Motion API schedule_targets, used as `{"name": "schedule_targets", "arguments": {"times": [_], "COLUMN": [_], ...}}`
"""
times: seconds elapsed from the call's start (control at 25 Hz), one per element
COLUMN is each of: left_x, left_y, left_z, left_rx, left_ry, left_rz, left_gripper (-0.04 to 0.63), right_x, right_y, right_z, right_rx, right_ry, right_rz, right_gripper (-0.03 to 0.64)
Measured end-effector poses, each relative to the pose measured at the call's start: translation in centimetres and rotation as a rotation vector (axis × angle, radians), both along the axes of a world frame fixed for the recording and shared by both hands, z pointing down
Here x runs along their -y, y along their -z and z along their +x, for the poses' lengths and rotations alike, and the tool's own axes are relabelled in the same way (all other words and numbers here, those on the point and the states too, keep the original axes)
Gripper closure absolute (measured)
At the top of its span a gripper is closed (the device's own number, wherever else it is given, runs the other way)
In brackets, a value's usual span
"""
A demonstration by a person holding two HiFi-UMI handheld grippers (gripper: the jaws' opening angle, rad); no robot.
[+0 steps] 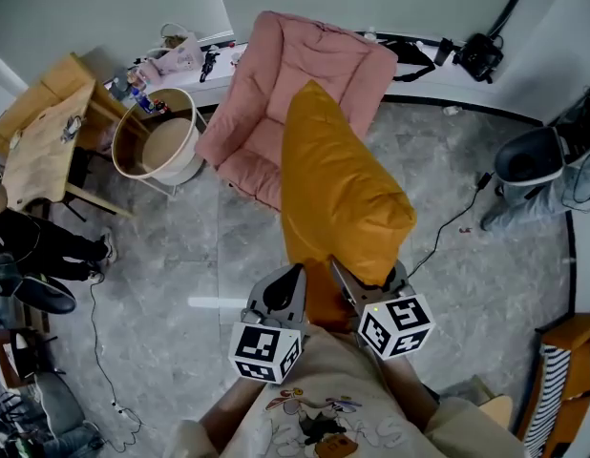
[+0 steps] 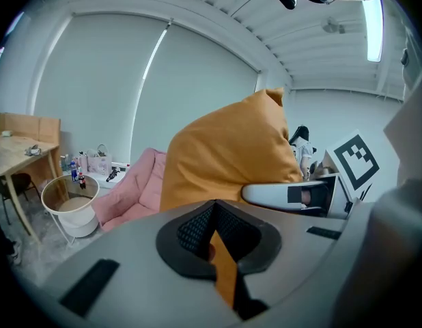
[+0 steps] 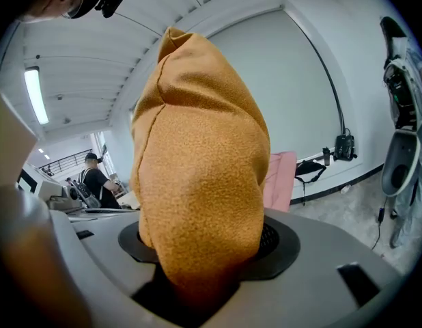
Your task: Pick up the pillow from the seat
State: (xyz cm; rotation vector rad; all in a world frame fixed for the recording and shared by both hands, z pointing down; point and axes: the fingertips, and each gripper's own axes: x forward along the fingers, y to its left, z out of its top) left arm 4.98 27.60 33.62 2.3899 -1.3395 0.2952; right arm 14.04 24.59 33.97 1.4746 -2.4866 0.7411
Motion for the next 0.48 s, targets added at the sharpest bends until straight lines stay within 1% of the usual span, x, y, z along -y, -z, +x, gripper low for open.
{"name": "schedule_targets", "arguments": {"times": [0.2, 0.48], "left_x": [0.7, 0.8], "left_y": [0.4, 0.7], "left_z": [-0.8, 0.2], "left_rx": [-0.012, -0.009], "left_ry": [0.011, -0.012], "left_rz": [0.007, 0.006], "left_gripper": [0.591, 0.591], "right_x": [0.6, 0.6], "right_y": [0.1, 0.5], "right_z": [-0.3, 0.3], "right_rx": [0.005, 0.008], "right_ry": [-0.006, -0.01], "right_rz": [-0.002, -0.001], "right_gripper": [0.328, 0.328]}}
